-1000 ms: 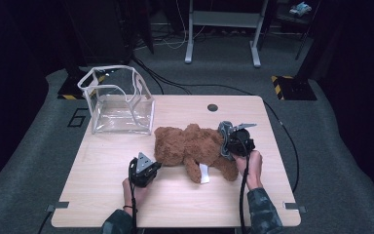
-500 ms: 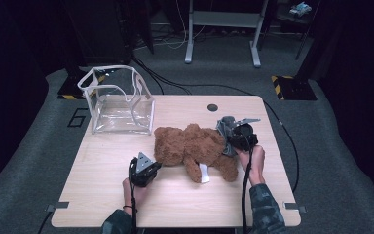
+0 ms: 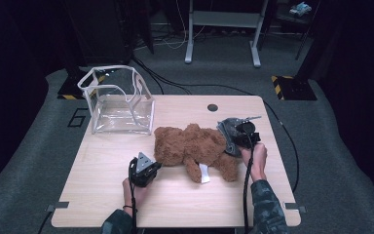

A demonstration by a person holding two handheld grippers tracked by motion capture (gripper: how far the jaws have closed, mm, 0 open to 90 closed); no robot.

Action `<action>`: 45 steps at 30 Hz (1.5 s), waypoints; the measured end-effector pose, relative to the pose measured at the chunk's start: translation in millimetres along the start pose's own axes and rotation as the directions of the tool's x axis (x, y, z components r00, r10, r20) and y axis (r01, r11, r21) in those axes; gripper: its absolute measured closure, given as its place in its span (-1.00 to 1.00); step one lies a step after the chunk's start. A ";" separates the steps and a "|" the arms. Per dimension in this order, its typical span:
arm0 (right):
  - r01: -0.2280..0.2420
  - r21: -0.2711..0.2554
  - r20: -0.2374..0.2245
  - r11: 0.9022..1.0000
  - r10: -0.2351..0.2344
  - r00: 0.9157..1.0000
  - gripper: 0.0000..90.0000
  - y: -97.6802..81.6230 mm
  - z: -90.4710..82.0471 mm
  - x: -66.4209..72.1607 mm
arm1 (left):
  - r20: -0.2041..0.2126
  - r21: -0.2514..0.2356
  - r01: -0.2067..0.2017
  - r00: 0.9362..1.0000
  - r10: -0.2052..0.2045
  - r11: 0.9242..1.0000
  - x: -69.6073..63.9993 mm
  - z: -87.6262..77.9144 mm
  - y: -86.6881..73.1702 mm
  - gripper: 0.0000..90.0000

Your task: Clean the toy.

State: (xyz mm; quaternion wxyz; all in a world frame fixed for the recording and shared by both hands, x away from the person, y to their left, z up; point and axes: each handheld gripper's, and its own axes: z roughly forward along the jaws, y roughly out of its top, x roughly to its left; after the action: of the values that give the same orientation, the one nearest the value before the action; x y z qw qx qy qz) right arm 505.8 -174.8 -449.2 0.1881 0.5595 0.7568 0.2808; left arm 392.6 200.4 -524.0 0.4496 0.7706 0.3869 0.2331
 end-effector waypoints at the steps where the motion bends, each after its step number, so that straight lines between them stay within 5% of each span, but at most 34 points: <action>1: 0.008 -0.020 -0.018 1.000 -0.008 1.000 0.81 3.1 -5.3 0.8 | -0.001 0.001 -0.001 1.000 0.001 1.000 -0.1 0.1 0.0 0.98; 5: 0.032 -0.106 -0.086 0.994 -0.041 0.995 0.81 23.6 -30.4 19.8 | 0.000 0.004 -0.002 1.000 0.002 1.000 -0.1 0.0 0.1 0.98; 8: 0.059 -0.123 -0.142 0.991 -0.076 0.987 0.81 33.3 -31.1 36.0 | 0.000 0.005 -0.002 1.000 0.002 1.000 -0.2 0.1 0.2 0.98; 12: 0.066 -0.065 -0.138 0.996 -0.075 0.988 0.81 31.9 -9.3 42.5 | -0.001 0.000 0.000 1.000 0.000 1.000 -0.1 0.1 0.0 0.98; 19: 0.002 0.065 -0.100 0.998 0.005 0.995 0.82 12.7 19.5 15.9 | -0.001 0.001 0.000 1.000 0.000 1.000 0.2 -0.1 0.0 0.98; 25: 0.014 -0.002 -0.080 1.000 -0.014 0.997 0.82 24.6 -10.8 15.0 | -0.006 -0.002 -0.005 1.000 0.005 1.000 0.1 0.2 -0.2 0.98; 32: 0.097 -0.126 -0.132 0.987 -0.113 0.985 0.82 54.0 -51.1 47.7 | -0.006 0.000 -0.008 1.000 0.008 1.000 0.2 0.1 -0.2 0.98; 35: 0.138 -0.130 -0.148 0.982 -0.157 0.976 0.82 60.0 -51.4 66.0 | -0.006 -0.001 -0.005 1.000 0.005 1.000 0.0 0.1 -0.3 0.98; 38: 0.161 -0.080 -0.145 0.984 -0.171 0.975 0.82 57.6 -34.6 74.7 | -0.009 -0.007 0.000 1.000 0.000 1.000 -0.4 0.6 -0.4 0.98; 41: 0.141 -0.054 -0.141 0.989 -0.147 0.979 0.82 51.4 -21.5 69.1 | -0.007 -0.008 0.001 1.000 -0.001 1.000 -0.5 0.5 -0.4 0.98; 45: 0.108 -0.058 -0.130 0.993 -0.114 0.985 0.82 46.8 -24.5 57.8 | -0.002 0.001 -0.001 1.000 0.001 1.000 -0.4 -0.2 -0.1 0.98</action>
State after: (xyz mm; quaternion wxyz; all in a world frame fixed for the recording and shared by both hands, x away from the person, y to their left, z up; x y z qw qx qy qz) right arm 508.3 -114.9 -398.9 0.1668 0.4916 0.7902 0.3257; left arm 392.2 200.2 -524.0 0.4488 0.7708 0.3870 0.2340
